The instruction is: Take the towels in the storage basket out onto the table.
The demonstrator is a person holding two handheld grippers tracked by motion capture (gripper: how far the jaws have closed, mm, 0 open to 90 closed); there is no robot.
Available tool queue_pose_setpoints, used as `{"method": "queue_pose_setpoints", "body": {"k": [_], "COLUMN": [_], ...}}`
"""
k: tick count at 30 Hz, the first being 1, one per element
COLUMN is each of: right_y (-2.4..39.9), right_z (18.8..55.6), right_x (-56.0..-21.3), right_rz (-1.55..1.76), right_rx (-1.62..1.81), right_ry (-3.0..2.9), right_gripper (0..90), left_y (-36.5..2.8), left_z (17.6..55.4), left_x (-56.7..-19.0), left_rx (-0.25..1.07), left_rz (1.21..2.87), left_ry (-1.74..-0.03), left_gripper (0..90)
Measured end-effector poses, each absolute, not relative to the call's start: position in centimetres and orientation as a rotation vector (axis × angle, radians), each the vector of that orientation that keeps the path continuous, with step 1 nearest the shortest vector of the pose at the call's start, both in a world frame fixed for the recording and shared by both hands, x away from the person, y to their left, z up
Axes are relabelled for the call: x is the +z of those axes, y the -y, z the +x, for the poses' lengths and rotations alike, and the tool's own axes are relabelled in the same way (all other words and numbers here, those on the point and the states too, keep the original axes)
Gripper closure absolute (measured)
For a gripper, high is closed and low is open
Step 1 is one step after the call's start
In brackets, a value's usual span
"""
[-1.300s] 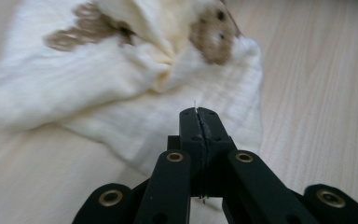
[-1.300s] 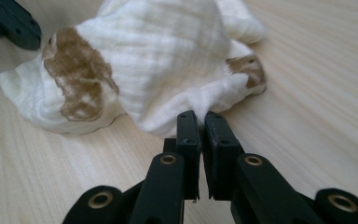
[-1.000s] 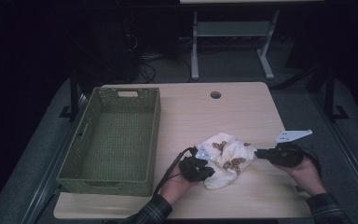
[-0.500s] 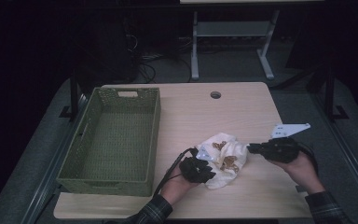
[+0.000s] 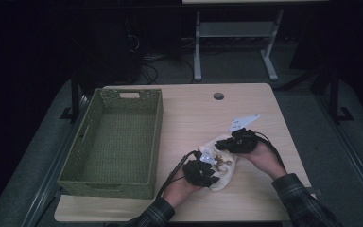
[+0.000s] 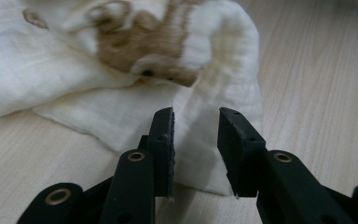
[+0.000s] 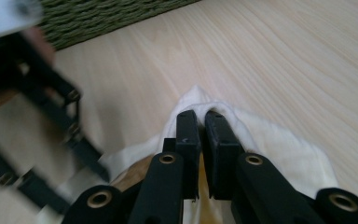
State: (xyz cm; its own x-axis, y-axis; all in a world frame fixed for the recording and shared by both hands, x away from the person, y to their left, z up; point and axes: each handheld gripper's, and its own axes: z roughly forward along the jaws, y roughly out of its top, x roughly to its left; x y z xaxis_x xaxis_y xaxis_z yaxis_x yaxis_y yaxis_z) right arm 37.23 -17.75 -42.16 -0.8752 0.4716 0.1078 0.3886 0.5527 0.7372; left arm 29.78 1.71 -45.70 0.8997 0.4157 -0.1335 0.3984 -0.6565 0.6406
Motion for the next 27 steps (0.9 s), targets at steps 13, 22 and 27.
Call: {"method": "queue_pose_setpoints", "body": {"k": [13, 22, 27], "right_y": [19.7, 22.8, 23.3], "right_z": [40.1, 38.1, 36.8], "right_x": [-41.4, -40.9, -41.6], "right_rz": [0.889, 0.897, 0.845], "right_rx": [1.251, 1.236, 1.211], "right_ry": [-2.559, -2.559, -2.602], "right_gripper": [68.2, 76.8, 79.3], "left_y": [-1.5, -1.5, -1.4], "left_z": [29.8, 29.7, 29.6], "left_x": [-46.1, -46.1, -46.1], "left_rx": [-0.001, 0.005, 0.011], "left_rz": [2.351, 2.356, 2.354], "left_ry": [-0.590, -0.584, -0.589], "left_gripper": [63.3, 62.8, 62.6]}}
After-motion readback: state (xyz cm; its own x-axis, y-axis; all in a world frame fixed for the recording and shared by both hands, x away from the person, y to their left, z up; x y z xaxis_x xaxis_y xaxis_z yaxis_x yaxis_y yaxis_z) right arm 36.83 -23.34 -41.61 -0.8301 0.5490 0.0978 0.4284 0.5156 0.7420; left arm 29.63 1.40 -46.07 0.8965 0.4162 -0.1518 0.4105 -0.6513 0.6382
